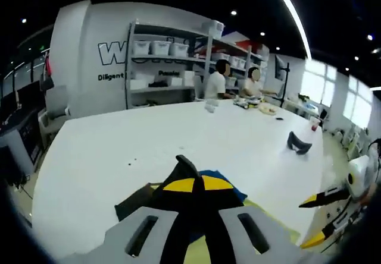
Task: Fold the garment on the visible template until the final outline fits inside the template.
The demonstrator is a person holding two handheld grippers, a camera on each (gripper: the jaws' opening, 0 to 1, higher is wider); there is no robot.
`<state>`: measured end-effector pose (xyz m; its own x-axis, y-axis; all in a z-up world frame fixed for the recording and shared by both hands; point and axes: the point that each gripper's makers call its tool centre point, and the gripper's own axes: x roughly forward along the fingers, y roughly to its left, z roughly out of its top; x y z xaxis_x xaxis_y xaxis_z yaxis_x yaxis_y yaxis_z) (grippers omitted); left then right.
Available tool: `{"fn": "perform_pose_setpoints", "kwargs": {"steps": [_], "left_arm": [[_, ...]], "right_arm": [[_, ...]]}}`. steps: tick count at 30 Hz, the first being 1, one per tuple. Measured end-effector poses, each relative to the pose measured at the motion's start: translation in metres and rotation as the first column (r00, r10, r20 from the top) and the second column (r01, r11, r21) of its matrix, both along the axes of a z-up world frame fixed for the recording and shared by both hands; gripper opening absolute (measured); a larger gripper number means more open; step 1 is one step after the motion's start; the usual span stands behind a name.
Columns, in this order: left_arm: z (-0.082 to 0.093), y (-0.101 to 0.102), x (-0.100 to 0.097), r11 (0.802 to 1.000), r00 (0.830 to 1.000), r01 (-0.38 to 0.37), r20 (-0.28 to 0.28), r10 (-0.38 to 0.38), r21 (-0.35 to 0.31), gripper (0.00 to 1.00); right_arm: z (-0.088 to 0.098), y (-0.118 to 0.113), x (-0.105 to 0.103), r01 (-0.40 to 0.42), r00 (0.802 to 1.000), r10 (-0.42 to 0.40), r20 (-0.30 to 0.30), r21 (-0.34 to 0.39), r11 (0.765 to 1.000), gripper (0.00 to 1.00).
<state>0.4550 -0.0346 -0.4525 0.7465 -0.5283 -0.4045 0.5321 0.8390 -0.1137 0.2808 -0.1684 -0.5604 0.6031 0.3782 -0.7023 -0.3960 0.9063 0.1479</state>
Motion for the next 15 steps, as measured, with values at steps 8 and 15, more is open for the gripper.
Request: {"fn": "perform_pose_setpoints", "kwargs": {"steps": [8,15], "left_arm": [[-0.040,-0.052,-0.005,0.994,0.994,0.096,-0.061,-0.093,0.044,0.08],[-0.075,-0.084,-0.010,0.984,0.981,0.164,-0.115,-0.155,0.070,0.08]], "right_arm": [[-0.006,-0.008,0.001,0.034,0.999,-0.034,-0.012,-0.004,0.999,0.71],[-0.011,-0.015,-0.001,0.063,0.998,-0.063,-0.026,-0.006,0.998,0.71]]}}
